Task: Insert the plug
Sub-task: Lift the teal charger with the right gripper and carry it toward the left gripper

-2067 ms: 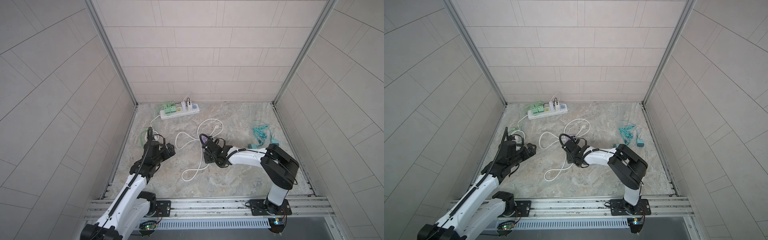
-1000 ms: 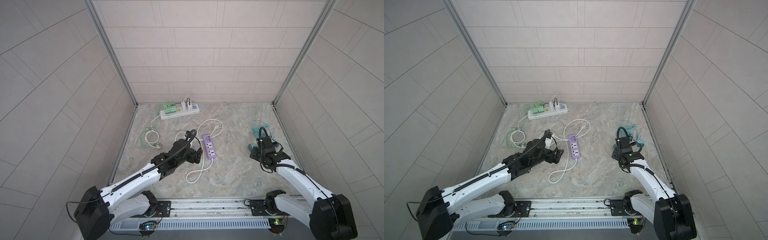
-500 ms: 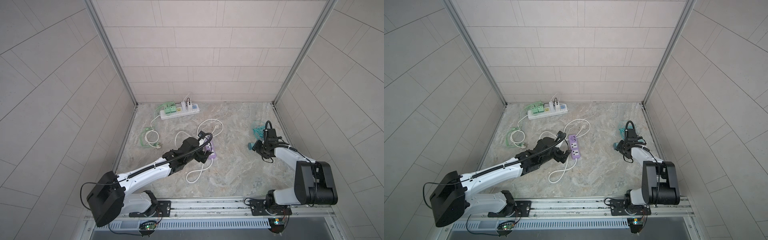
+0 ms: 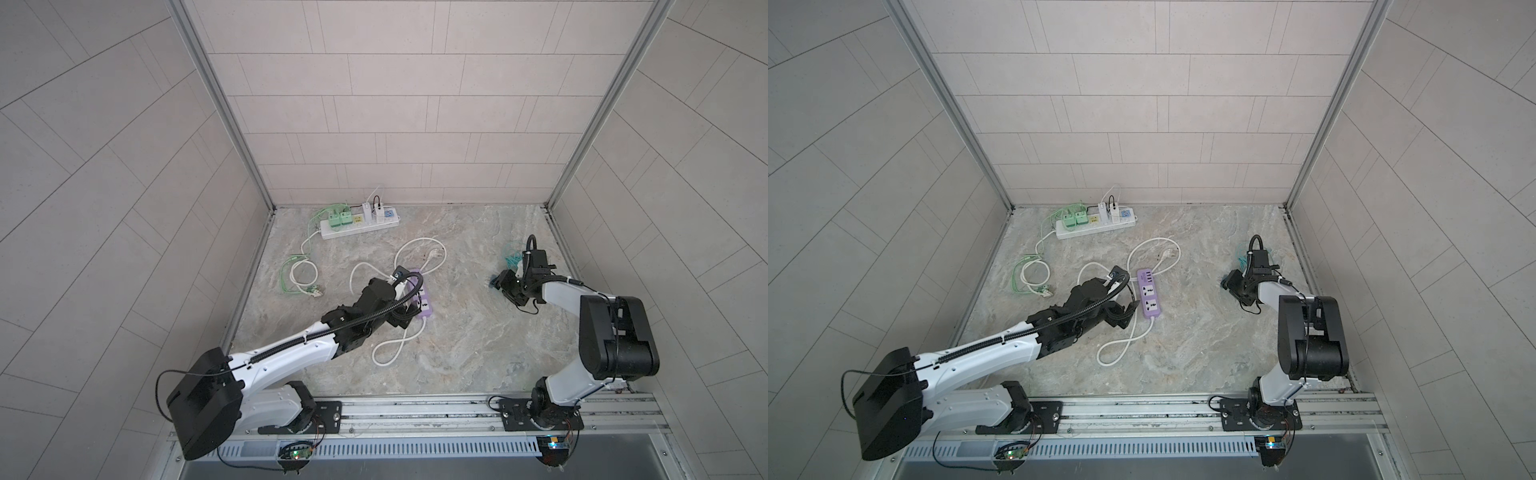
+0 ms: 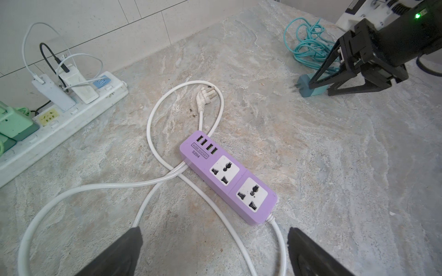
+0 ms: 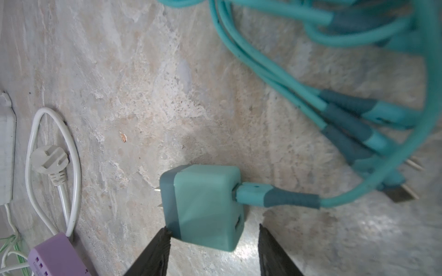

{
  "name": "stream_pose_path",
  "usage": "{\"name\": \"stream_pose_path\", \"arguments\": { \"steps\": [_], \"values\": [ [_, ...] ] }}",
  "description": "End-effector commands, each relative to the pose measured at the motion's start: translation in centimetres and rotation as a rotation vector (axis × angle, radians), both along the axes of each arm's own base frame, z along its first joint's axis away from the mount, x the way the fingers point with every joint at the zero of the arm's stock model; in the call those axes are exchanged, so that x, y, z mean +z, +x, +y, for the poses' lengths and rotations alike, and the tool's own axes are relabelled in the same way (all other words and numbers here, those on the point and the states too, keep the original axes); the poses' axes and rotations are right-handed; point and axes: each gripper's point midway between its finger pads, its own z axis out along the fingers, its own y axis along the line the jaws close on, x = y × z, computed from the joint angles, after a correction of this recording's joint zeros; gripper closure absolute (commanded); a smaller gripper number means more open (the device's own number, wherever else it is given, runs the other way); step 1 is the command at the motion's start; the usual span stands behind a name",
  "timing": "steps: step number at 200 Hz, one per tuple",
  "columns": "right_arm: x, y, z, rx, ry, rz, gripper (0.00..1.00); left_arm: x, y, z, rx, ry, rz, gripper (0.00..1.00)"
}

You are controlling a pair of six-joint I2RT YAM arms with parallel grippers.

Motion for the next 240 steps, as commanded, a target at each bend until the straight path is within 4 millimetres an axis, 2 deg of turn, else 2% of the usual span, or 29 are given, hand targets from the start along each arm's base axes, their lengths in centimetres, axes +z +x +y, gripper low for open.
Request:
{"name": "stream_pose_path", "arguments": {
  "steps": [1, 32, 66, 91, 120, 166, 200, 220, 240],
  "values": [
    [1.5, 0.2, -0.3, -0.039, 0.025, -0.048, 0.41, 0.5, 0.3, -0.1, 0.005, 0.004, -0.020, 0.00],
    [2.7, -0.2, -1.3, -0.086, 0.047, -0.083, 0.40, 0.8, 0.3, -0.1, 0.006, 0.000, -0.024, 0.00],
    [1.9, -0.3, -1.9, -0.103, 0.064, -0.056, 0.40, 0.9, 0.4, -0.4, 0.001, -0.004, -0.021, 0.00],
    [0.9, 0.3, -1.4, -0.087, 0.097, -0.049, 0.40, 1.2, 0.4, -0.6, -0.012, 0.014, -0.036, 0.00],
    [0.2, 1.0, -1.8, -0.095, 0.097, -0.046, 0.41, 1.6, 0.6, -1.1, -0.055, 0.049, -0.073, 0.00],
    [-0.3, 2.3, -3.0, -0.119, 0.095, -0.037, 0.42, 0.8, 1.5, -1.5, -0.078, 0.114, -0.126, 0.00],
    [-0.6, 3.2, -3.0, -0.125, 0.123, -0.041, 0.43, 0.4, 2.1, -2.0, -0.097, 0.165, -0.145, 0.00],
    [-0.2, 4.0, -2.9, -0.085, 0.115, -0.047, 0.45, 0.6, 2.5, -2.3, -0.115, 0.191, -0.181, 0.00],
    [-0.1, 4.2, -2.4, 0.020, 0.098, 0.018, 0.48, 1.2, 2.4, -3.1, -0.184, 0.201, -0.260, 0.00]
  ]
}}
